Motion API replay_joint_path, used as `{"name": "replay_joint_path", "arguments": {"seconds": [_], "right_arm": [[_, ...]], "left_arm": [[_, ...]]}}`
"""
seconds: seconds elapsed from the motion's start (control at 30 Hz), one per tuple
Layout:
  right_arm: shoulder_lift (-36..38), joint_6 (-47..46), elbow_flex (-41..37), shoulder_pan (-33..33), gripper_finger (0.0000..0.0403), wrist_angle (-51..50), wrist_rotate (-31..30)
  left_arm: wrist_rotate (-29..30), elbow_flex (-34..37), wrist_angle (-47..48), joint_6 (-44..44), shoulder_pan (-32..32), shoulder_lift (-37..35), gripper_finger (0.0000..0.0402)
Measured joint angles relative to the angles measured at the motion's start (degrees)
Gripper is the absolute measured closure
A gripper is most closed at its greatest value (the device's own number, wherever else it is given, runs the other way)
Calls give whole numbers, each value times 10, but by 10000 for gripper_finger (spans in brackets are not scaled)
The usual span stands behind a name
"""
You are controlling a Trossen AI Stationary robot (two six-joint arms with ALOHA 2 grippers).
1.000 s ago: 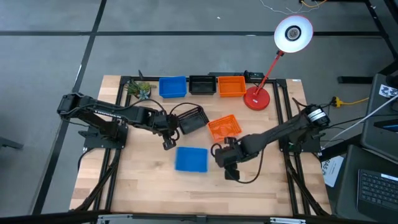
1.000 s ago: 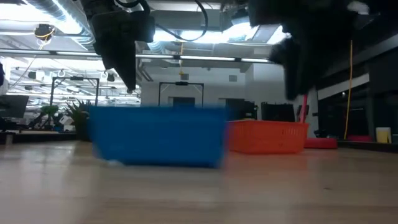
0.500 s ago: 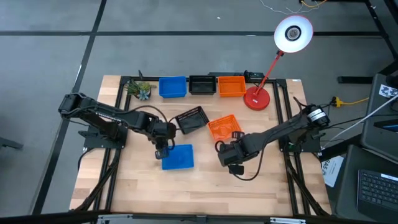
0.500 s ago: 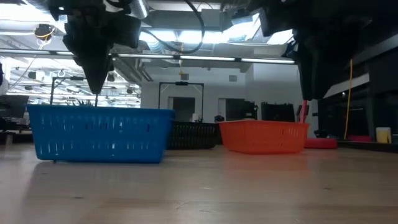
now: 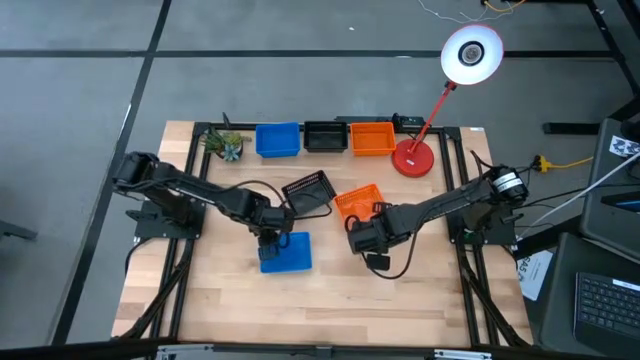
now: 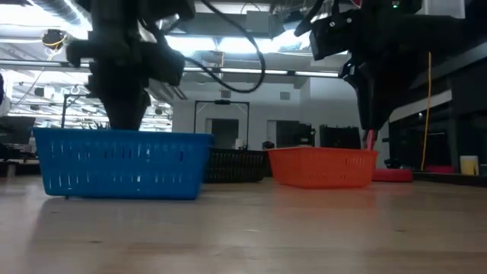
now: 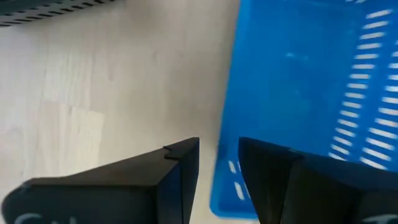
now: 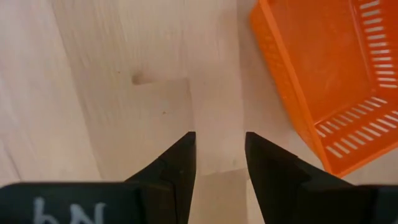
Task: Stack baskets by color
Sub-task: Stack the bottom blue bin on top of the top blue bins
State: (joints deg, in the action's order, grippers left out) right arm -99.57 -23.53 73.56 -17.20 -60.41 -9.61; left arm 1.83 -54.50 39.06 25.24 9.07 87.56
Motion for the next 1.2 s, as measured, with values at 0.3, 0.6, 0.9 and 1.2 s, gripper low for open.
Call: {"name": "replay_joint_path", "arguments": {"seconds": [0.3, 0.6, 0.9, 1.2], "right_arm": [[0, 4, 0, 3, 264, -4, 1], [0, 17, 0, 5, 264, -25, 2], [0, 32, 0, 16, 264, -25, 1], [0, 28, 0, 21, 264, -20, 1]], "left_arm": [[3, 0, -40, -25, -16, 49, 306], [-160, -21, 67, -18, -31, -3, 399], [172, -159, 183, -243, -171, -125, 401], [137, -268, 173, -555, -514, -41, 401]]}}
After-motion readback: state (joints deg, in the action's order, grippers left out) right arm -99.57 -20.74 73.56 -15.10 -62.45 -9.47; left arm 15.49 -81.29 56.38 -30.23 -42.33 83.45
